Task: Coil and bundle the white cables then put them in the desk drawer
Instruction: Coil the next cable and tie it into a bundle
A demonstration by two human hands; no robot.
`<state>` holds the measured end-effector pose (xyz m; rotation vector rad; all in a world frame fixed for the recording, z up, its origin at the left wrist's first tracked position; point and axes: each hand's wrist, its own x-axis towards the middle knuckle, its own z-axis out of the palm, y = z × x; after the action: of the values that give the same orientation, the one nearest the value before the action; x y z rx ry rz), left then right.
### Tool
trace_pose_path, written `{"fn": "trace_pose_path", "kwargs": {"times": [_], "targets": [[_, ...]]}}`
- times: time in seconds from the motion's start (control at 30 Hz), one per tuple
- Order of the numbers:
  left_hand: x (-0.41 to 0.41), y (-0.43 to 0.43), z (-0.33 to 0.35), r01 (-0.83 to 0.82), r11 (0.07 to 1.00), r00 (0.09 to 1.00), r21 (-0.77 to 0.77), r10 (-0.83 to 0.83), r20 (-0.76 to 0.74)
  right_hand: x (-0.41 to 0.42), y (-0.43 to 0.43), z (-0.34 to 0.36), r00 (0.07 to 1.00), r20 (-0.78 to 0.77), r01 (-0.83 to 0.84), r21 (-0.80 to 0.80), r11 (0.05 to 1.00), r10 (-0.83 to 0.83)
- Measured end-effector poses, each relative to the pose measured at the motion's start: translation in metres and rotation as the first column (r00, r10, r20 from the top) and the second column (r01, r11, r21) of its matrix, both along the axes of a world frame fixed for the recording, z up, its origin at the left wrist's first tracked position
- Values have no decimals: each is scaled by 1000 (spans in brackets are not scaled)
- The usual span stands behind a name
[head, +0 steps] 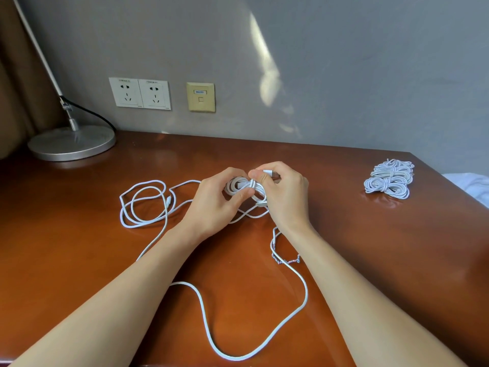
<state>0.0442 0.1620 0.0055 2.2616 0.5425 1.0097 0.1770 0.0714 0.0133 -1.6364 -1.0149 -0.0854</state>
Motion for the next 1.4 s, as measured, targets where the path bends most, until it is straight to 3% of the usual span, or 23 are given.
{"fn": "trace_pose_path", "kwargs": {"times": [0.23,0.43,0.53,0.77,1.1,1.4], "targets": [[-1,1,0,-29,999,999,-37,29,21,2,0,2,995,-52,-91,-36,995,89],[-2,8,-1,-67,995,997,-75,69,28,13,-4,7,967,47,-238,-179,955,250],[-3,11,-1,-70,995,997,-75,73,31,19,-4,5,958,143,-207,-258,944,249],[-4,7,0,-45,997,999,-55,47,23,21,-5,7,933,326,-80,-230,970,154],[-5,4,0,-93,994,995,-60,96,41,14,-7,9,976,51,-202,-166,965,213],[-7,7,2,-187,974,975,-130,200,97,13,-9,14,923,-162,-376,-178,909,350]]}}
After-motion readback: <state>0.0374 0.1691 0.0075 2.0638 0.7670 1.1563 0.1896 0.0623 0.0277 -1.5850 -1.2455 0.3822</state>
